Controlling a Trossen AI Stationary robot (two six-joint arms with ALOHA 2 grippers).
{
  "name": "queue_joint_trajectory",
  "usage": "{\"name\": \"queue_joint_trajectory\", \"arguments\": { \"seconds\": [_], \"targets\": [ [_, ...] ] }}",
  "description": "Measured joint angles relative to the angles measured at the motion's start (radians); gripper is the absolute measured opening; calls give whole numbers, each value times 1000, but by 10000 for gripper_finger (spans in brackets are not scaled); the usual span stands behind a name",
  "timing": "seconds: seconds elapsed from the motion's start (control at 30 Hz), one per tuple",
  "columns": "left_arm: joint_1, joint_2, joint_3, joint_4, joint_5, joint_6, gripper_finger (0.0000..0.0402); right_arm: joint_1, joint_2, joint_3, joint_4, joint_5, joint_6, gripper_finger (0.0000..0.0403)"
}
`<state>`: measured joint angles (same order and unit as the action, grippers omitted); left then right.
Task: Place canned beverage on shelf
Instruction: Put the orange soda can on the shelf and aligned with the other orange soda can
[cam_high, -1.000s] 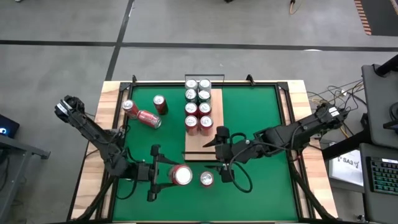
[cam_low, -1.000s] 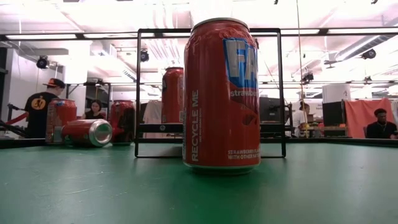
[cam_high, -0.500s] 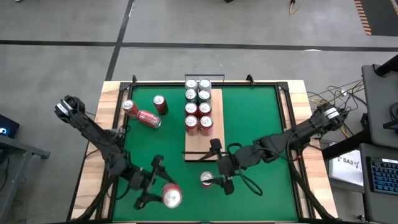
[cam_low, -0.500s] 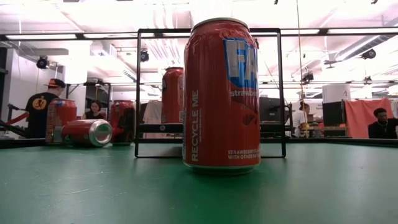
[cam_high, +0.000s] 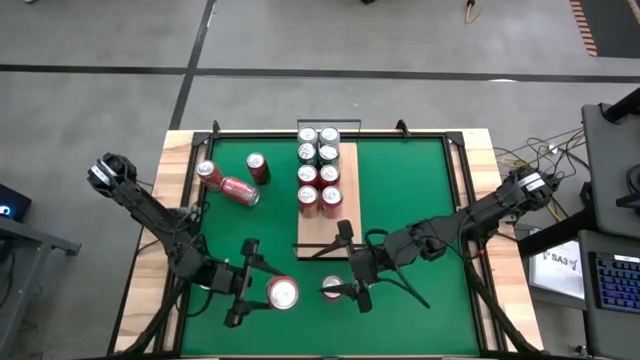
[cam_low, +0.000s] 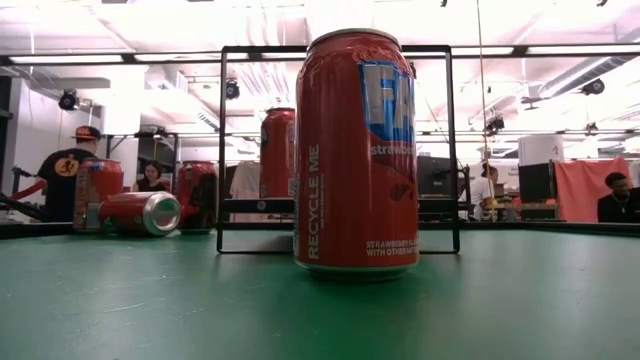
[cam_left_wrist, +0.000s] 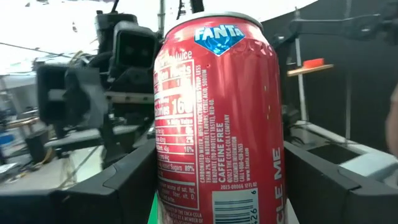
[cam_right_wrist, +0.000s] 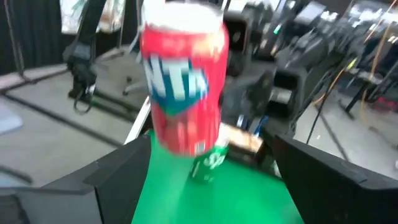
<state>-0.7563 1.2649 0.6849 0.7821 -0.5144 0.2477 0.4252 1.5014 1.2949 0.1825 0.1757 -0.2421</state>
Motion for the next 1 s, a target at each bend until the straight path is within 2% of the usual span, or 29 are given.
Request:
{"name": "queue_joint_trajectory", "arguments": {
  "seconds": [0.13, 0.4, 0.73, 1.0],
  "targets": [
    [12, 0, 0, 4, -22, 7, 272, -3, 37, 5, 86, 0, -29, 327],
    [20, 1, 0, 13, -29, 12, 272, -7, 118, 77, 126, 8, -46, 327],
    [24, 1, 0, 15, -26, 31, 272, -21, 227, 198, 127, -52, -65, 327],
    [22, 0, 1, 22, -10, 42, 272, -21, 287, 280, 124, -53, -105, 324]
  ]
}}
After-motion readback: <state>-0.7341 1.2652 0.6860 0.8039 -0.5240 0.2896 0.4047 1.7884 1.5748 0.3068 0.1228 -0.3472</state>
